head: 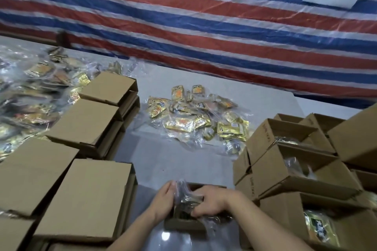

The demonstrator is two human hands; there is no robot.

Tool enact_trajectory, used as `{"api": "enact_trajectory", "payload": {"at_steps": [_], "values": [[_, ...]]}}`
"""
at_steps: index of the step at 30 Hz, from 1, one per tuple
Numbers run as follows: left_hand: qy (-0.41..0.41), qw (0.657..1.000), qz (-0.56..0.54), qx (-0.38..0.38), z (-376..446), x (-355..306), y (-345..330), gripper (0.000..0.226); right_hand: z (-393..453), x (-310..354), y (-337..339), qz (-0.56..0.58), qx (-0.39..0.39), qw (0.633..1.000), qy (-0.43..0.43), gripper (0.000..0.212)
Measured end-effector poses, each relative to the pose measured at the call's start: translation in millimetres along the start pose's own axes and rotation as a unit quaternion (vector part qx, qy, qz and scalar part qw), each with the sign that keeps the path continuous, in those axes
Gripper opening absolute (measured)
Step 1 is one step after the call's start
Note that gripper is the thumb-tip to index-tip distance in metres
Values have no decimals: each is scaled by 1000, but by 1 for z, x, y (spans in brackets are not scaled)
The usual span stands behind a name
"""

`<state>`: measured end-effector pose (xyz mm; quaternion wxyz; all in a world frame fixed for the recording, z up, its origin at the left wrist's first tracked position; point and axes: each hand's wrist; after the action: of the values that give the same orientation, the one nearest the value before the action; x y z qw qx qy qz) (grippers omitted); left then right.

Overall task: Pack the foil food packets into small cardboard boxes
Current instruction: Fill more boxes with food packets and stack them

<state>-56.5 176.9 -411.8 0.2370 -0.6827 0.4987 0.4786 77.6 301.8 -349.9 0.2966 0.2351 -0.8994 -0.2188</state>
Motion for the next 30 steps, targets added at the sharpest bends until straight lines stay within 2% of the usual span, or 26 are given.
{"api": "enact_trajectory", "payload": {"at_steps": [4,8,9,13,14,15,17,18,19,22,25,27,29,30], "values": [[7,1000,14,-13,4,2,-1,29,29,5,-16,-70,-16,997,19,31],[-15,999,40,-23,7,13,-4,27,57,-3,-42,-167,-16,985,-37,44],[-21,998,45,-25,8,15,-5,26,59,-6,-46,-150,-11,987,-48,48],[-26,998,45,-21,8,18,-7,25,46,-15,-47,49,-22,997,-54,82],[-27,998,46,-22,7,17,-7,26,41,-17,-44,68,-31,995,-61,84],[-27,998,47,-21,6,17,-8,26,35,-19,-40,72,-48,994,-67,77],[-27,998,49,-20,6,16,-8,26,27,-21,-36,65,-106,990,-72,35],[-27,998,53,-21,6,15,-8,26,26,-21,-37,56,-120,988,-77,22],[-27,998,57,-23,7,15,-8,26,26,-18,-38,46,-110,989,-87,27],[-27,997,69,-32,10,15,-11,24,34,-13,-53,73,21,987,-140,47],[-30,996,78,-35,9,15,-12,21,38,-9,-61,142,65,970,-189,64],[-27,996,80,-37,9,15,-12,22,38,-9,-62,128,18,976,-174,55],[-24,996,78,-36,10,14,-11,24,37,-12,-60,105,-98,977,-156,36],[-21,996,77,-36,11,13,-11,25,37,-12,-59,102,-151,972,-147,35]]}}
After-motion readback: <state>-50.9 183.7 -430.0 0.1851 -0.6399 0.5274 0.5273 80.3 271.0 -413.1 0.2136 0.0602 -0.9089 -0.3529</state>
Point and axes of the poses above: each hand's wrist, its own z-axis towards the middle knuckle, its own y-axis out of the back of the hand, x = y × z, and after that the axes turned 2 degrees about -y, right-handed
